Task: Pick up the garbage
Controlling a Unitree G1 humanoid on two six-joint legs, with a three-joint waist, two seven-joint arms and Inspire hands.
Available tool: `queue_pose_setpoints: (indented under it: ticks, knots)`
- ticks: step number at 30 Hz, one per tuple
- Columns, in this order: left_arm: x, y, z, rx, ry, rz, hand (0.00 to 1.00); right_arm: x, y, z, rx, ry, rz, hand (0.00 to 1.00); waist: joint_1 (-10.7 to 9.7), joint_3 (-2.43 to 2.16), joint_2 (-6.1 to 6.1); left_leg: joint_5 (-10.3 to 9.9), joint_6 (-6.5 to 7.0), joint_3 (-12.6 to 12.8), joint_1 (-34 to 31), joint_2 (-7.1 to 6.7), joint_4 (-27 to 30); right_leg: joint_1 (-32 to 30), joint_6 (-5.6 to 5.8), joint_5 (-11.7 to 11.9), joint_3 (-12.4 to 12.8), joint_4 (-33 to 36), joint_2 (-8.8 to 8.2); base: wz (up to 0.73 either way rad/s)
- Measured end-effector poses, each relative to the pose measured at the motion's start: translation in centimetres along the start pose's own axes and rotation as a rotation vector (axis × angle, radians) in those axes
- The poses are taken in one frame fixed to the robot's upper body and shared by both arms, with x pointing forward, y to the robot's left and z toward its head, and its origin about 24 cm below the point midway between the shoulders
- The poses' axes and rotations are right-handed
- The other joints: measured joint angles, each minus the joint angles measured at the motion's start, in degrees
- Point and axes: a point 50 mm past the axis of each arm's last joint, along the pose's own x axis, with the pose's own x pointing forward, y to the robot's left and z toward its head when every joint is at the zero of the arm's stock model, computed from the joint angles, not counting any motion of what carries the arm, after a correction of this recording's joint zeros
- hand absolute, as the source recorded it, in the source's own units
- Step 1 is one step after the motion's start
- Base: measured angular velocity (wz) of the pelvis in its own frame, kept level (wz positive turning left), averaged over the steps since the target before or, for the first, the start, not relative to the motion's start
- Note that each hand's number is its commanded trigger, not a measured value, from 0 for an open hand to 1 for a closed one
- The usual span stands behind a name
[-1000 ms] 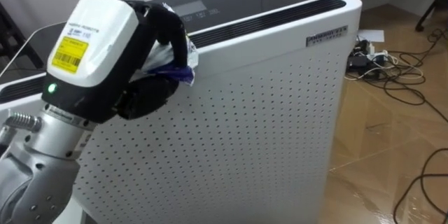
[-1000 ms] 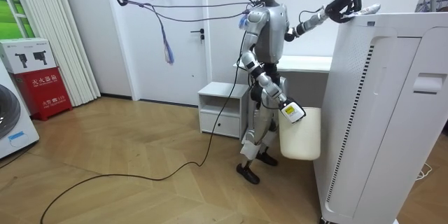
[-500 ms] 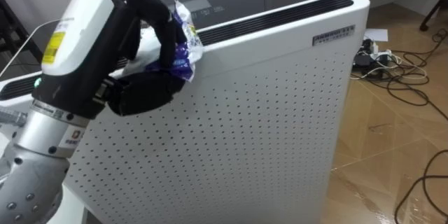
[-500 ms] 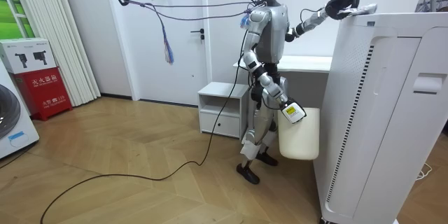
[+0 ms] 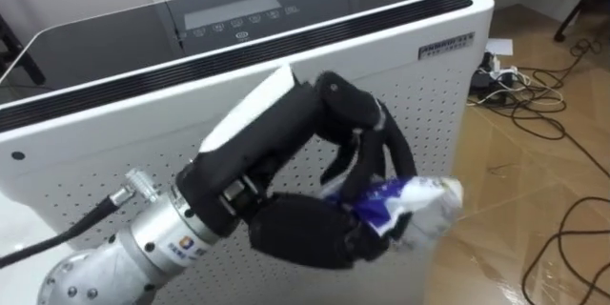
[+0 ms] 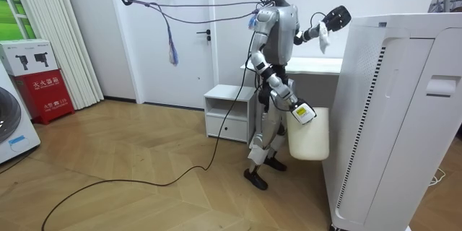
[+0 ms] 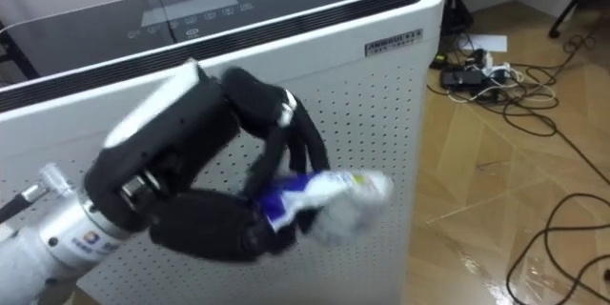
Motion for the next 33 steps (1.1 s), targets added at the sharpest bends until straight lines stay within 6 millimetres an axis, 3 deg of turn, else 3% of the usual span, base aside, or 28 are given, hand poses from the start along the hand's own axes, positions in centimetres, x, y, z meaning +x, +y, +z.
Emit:
queue_pose_setpoints:
  ticks: [8, 14, 20, 22, 27, 33]
  knots:
    - [-0.3, 0.2, 0.1, 0.02, 0.006, -0.072, 1.0, 0.0, -0.1, 0.1, -0.004, -0.004, -0.004, 1.0, 1.4, 0.01, -0.06, 0.03, 0.04, -0.04, -0.61, -0.04, 0.07, -0.79, 0.0, 0.0, 0.04, 0.04, -0.08, 0.0]
    - [-0.6, 0.3, -1.6, -0.026, 0.063, -0.059, 1.0, 0.7, -0.1, 0.3, -0.013, 0.009, -0.024, 1.0, 1.45, 0.5, 0.01, 0.05, 0.07, -0.67, -3.89, 0.05, 1.79, -2.94, -0.11, 0.11, -1.0, 0.64, -0.01, 0.09]
    - [-1.7, -1.6, -7.4, -0.188, 0.284, -0.072, 1.0, 2.7, -0.6, 1.7, -0.093, 0.046, -0.017, 1.0, 1.04, 1.03, -0.26, 1.36, 0.09, -1.26, -9.91, 0.14, 2.97, -9.32, -0.35, 0.23, -1.56, 3.44, -0.18, 0.08]
    - [-2.4, -2.4, -9.5, -0.232, 0.366, -0.061, 1.0, 3.2, -0.6, 2.1, -0.094, 0.052, -0.025, 1.0, 0.81, 1.57, -0.99, 1.86, 0.03, -2.5, -12.38, -0.05, 3.72, -11.33, -0.45, 0.2, -2.68, 4.24, -0.33, 0.28]
    - [-3.3, -3.6, -12.0, -0.21, 0.503, -0.066, 1.0, 3.9, -1.3, 3.1, -0.086, 0.047, -0.041, 1.0, 1.36, 1.98, -2.07, 2.66, 0.1, -3.58, -17.65, -0.3, 4.84, -15.99, -0.81, 0.44, -4.24, 5.28, -0.52, 0.16]
    - [-4.3, -5.0, -14.1, -0.212, 0.62, -0.086, 1.0, 4.7, -1.5, 4.8, -0.06, 0.024, -0.045, 1.0, 2.84, 1.91, -3.04, 3.48, 0.0, -3.5, -20.98, -0.21, 4.87, -19.58, -1.14, 0.67, -4.59, 6.16, -0.6, 0.03]
